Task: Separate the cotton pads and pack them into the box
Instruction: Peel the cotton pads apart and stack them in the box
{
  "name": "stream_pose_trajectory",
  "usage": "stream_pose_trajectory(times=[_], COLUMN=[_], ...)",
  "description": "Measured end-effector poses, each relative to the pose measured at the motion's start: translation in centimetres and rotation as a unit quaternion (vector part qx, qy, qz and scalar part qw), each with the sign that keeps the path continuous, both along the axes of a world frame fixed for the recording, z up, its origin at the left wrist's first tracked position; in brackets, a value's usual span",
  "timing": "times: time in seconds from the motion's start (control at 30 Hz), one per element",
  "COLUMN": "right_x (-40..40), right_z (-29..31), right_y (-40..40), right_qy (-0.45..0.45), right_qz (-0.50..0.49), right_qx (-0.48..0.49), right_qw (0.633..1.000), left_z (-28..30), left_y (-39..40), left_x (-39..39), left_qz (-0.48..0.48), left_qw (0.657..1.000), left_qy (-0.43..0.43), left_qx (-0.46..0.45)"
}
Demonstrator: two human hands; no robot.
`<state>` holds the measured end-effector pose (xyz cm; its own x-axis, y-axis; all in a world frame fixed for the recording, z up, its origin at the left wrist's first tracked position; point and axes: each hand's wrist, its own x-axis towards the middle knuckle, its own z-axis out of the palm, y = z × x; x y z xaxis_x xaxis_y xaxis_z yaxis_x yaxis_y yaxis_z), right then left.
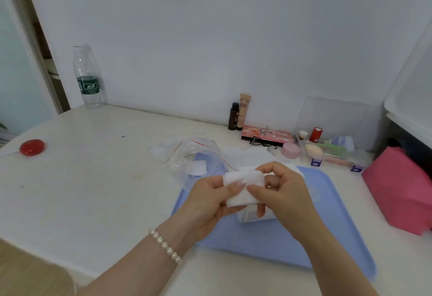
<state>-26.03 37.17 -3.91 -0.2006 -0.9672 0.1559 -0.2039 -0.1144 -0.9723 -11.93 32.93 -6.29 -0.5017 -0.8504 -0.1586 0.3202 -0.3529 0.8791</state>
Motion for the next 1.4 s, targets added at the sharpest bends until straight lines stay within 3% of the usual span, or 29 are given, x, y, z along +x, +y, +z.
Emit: stream_pose_trajectory(times=[0.13,0.23,0.3,0.4,0.57,0.97,1.13,1.17,1.23,1.3,1.37,1.4], right_x=[1.8,4.1,6.0,8.2,9.3,8.1,9.3,9.2,8.6,7.5,5.6,4.9], right_z=[-0.5,-0.3,-1.0,-2.8,-4.5,-7.0,-4.9,-4.7,-4.1,-3.6,-3.4,-2.7], right_y=[-0.1,-1.7,-3.7,-7.3,-12.5,-16.3,-12.2,-11.1,-8.8,-7.4,-5.1,-3.6], right_qy=[0.019,0.012,0.123,0.326,0.446,0.283,0.306,0.34,0.504,0.603,0.552,0.498], right_qz=[0.047,0.015,-0.005,0.027,0.048,0.022,0.053,0.066,0.086,0.021,0.031,0.027], right_qx=[-0.016,-0.055,-0.061,0.043,0.142,0.245,0.208,0.155,-0.033,-0.145,-0.198,-0.209], right_qw=[0.999,0.998,0.991,0.944,0.883,0.927,0.927,0.925,0.859,0.784,0.809,0.841], left_z=[-1.0,-1.3,-1.6,-1.8,-1.7,-1.3,-1.9,-2.0,-2.2,-2.2,-2.1,-1.9], left_y=[0.3,-0.1,-0.7,-1.5,-1.8,-1.6,-1.6,-1.6,-1.5,-1.4,-1.3,-1.2], left_x=[2.6,5.5,7.2,8.7,9.7,9.4,9.3,9.3,9.4,9.3,8.7,8.2], left_qz=[0.051,0.107,0.14,0.157,0.151,0.121,0.134,0.139,0.151,0.161,0.168,0.172], left_qw=[0.999,0.994,0.988,0.983,0.983,0.987,0.986,0.985,0.984,0.983,0.982,0.982], left_qy=[-0.01,-0.034,-0.057,-0.094,-0.102,-0.102,-0.102,-0.099,-0.096,-0.091,-0.086,-0.079], left_qx=[0.004,0.005,0.008,0.001,-0.005,0.008,0.018,0.02,0.021,0.017,0.01,0.01])
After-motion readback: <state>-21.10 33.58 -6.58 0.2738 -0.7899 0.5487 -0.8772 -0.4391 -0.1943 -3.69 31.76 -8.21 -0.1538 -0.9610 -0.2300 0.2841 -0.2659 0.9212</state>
